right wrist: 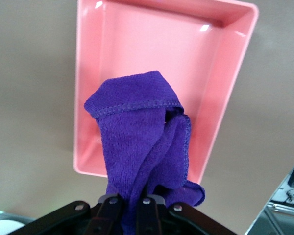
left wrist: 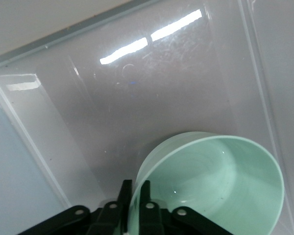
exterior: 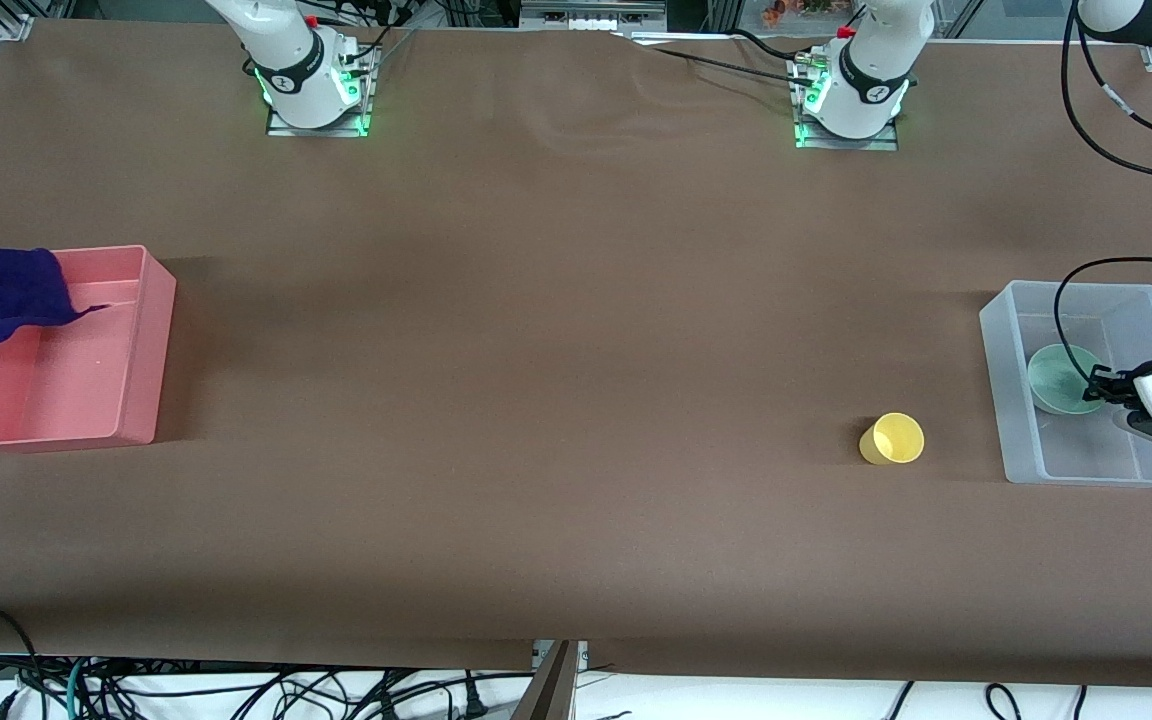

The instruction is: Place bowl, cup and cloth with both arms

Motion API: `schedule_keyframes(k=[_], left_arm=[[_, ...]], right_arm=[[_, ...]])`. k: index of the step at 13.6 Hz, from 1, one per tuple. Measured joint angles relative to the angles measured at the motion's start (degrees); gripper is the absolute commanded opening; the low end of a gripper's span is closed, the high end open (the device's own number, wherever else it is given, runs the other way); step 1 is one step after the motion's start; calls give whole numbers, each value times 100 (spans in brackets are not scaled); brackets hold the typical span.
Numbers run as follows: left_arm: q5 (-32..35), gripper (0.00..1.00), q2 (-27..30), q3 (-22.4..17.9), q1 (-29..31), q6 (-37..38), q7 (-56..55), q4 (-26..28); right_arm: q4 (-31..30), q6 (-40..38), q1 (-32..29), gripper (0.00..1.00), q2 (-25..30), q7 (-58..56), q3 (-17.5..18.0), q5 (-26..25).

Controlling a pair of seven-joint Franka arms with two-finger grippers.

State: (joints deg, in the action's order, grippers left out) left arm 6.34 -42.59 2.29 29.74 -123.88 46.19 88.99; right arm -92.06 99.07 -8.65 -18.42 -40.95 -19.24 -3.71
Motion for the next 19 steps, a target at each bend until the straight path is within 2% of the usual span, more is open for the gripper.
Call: schedule_keyframes(k=[4,8,9,10,11,12,16,19], left_arm=[[0,100,39,45,-10,57,5,-146],[-31,100,608,196,-432,845,-87,-341],[-42,100,798,210,-660,1019,-225,-347],[-46,100,963,216,-915,1166,-473,-346],[-46,100,1073,220,-1161,1271,-808,-344],[-47,100,1132,225,-1383,1308,-1180,-341],[-51,99,1114,364,-1995,1303,-2903,-303],[-53,95,936,381,-2326,1009,-3642,-190]], right_arm=[[-22,382,-18,0,-424,2,24,168],[-102,422,-17,0,-665,115,26,270],[-141,416,-17,23,-662,129,25,279],[-177,414,-19,75,-661,138,24,287],[-209,414,-22,95,-661,151,22,291],[-234,416,-26,99,-661,161,19,293],[-240,404,-52,99,-624,171,9,359],[-69,46,-19,99,-374,171,30,430]])
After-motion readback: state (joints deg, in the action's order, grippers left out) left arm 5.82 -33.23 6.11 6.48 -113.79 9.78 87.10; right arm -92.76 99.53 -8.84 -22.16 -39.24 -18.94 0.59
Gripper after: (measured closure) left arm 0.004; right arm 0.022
